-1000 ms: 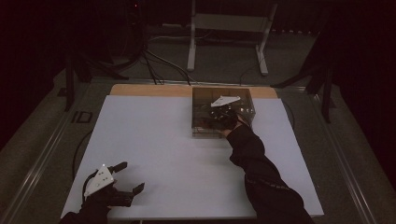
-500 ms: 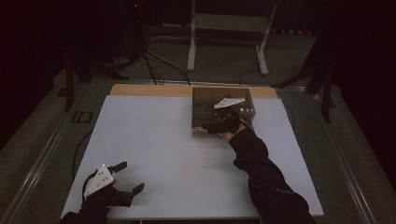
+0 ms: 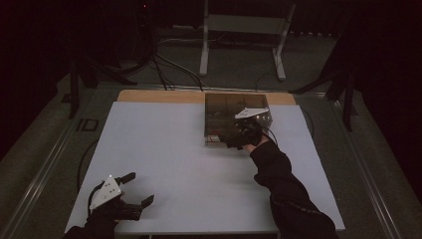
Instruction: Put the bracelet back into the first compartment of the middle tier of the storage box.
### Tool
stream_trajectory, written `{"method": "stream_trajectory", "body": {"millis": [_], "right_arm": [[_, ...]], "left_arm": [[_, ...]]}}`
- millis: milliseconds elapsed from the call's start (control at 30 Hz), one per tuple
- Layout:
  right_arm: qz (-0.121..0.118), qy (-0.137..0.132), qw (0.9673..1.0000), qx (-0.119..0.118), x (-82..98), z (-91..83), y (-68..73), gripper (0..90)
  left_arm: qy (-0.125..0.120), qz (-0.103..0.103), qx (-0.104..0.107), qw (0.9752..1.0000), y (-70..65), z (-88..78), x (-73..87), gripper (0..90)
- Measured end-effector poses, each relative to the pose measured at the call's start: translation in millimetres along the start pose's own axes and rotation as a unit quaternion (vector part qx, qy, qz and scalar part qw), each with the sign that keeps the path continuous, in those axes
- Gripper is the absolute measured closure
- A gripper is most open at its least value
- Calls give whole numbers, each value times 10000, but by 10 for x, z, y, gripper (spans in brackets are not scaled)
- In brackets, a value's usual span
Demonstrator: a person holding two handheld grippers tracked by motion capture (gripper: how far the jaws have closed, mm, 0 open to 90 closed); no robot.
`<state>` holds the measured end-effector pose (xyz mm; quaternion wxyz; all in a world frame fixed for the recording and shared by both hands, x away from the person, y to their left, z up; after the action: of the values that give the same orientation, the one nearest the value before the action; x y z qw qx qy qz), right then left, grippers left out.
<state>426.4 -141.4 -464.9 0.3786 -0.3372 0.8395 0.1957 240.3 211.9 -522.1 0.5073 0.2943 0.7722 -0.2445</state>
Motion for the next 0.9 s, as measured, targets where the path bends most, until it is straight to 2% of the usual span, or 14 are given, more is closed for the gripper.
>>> {"method": "stream_trajectory", "body": {"millis": [333, 900], "right_arm": [[3, 3, 10000, 32, 71, -116, -30, 42], [97, -107, 9993, 351, 231, -301, -152, 42]], "left_arm": [[0, 8, 0, 10000, 1, 0, -2, 22], [12, 24, 2, 10000, 0, 0, -2, 22]]}}
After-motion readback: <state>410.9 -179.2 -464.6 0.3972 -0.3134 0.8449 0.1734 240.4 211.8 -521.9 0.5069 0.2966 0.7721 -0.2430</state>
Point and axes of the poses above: each handheld gripper's, and its own axes: z roughly forward along the jaws, x roughly out of its underside, y roughly to its left, the point moved 4 cm from there along z, roughly forward along the jaws, and after that the axes turned 1 degree about -z, right-handed, at the moved point
